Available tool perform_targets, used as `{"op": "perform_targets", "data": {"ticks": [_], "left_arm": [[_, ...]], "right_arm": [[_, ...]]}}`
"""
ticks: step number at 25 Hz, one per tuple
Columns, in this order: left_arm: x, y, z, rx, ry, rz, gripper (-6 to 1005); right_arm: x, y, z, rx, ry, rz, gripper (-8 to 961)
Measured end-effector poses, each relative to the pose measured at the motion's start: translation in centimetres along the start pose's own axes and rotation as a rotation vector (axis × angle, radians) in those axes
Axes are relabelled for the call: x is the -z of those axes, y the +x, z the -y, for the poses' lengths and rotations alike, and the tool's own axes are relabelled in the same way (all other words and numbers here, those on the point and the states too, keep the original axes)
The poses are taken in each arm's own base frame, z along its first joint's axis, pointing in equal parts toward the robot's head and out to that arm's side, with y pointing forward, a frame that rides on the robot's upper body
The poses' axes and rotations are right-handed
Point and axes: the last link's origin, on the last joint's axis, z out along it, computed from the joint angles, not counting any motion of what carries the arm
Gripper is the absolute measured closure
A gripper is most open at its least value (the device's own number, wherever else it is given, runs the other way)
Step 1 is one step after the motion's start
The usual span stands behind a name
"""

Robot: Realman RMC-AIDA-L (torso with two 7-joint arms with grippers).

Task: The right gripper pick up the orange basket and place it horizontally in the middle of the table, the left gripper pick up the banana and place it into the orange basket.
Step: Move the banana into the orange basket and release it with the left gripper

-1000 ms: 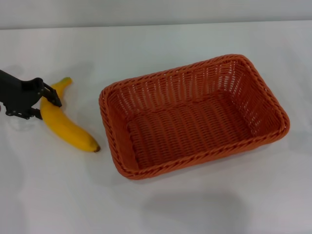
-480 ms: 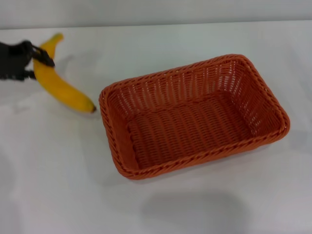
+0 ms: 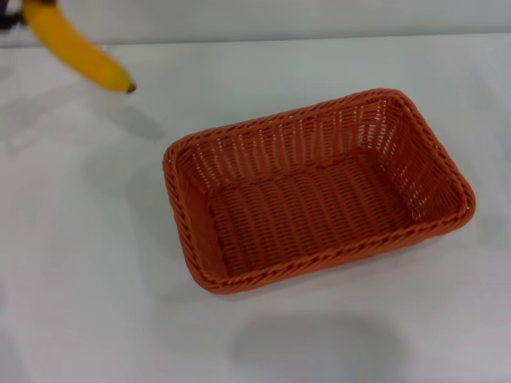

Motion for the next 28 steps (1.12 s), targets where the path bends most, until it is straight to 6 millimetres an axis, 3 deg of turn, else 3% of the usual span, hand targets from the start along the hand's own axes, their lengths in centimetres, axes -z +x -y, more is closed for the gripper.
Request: {"op": "perform_targets", "data": {"ticks": [4, 14, 20, 28], "left_arm": [[-1.0, 0.7, -3.9, -0.135, -0.109, 0.040, 459], [-6.7, -0.5, -13.9, -0.548, -0.139, 0.248, 453], [-9.4, -2.8, -19.2, -0.764, -0.189, 0.345, 449], [-12.2, -6.2, -22.8, -1.022, -0.087, 0.471, 444]], "right_arm": [[0.0, 0.0, -0.1, 0.000, -0.001, 0.001, 110], [-0.2, 0.0, -0.6, -0.011, -0.014, 0.008, 110], [1.0, 0.0, -0.7, -0.032, -0.029, 0.041, 110], [1.9, 0.5, -0.7, -0.060, -0.021, 0.041, 110]]}}
